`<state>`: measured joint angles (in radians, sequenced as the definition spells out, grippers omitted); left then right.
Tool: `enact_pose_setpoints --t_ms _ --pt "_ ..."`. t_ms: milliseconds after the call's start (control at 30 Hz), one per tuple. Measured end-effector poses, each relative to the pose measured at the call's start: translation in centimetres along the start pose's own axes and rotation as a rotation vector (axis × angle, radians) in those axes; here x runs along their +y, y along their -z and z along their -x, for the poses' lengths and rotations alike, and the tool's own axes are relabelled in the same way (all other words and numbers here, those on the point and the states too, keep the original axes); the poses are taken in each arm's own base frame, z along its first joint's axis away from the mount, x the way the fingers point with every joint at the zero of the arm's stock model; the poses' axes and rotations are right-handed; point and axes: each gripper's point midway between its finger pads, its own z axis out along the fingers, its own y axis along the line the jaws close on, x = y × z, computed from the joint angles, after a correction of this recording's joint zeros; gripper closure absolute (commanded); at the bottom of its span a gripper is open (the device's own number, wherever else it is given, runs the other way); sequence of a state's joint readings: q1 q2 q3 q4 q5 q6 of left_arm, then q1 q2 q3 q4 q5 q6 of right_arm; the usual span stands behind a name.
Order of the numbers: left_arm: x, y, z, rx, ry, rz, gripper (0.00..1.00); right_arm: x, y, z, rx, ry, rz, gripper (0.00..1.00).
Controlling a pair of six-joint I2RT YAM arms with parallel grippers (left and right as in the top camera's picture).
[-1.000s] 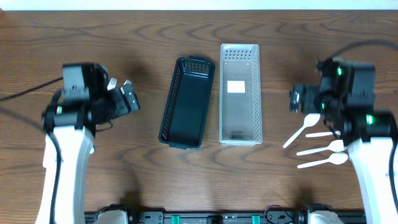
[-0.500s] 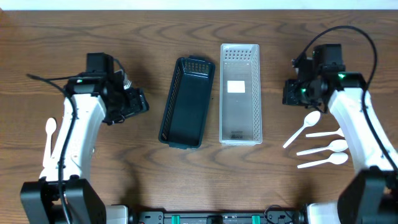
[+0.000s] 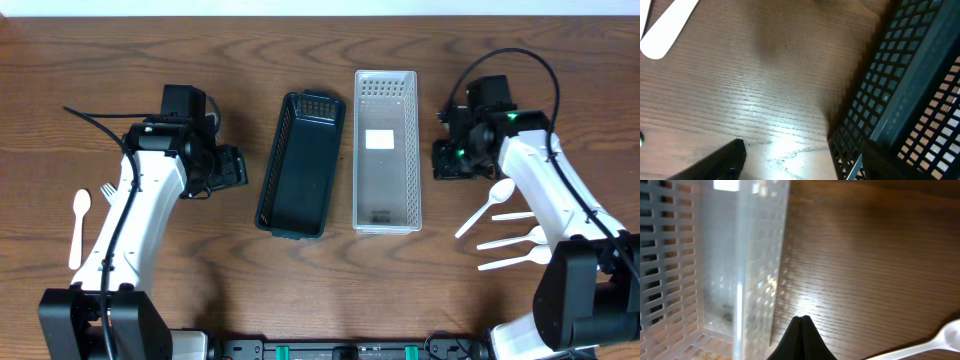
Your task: Pack container
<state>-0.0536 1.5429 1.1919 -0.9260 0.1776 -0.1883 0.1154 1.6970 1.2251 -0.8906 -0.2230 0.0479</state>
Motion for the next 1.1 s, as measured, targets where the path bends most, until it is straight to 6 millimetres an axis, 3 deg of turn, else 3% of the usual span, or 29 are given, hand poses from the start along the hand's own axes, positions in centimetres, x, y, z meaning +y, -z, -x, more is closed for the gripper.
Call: enact_pose_setpoints --t_ms 333,800,1100 --pt "0.9 -1.3 -0.1 0.035 -0.036 0.05 0.37 0.4 -0.1 -0.3 0.013 0.024 -0.01 0.99" --pt "1.7 -5.0 -1.2 0.161 -0.043 0.089 0.38 0.0 -0.1 -0.5 0.019 0.029 -0.045 0.99" --pt "-1.2 -5.6 -1.7 0.158 -0.14 0.079 0.38 2.3 -0.5 -0.9 0.033 0.125 0.001 0.99"
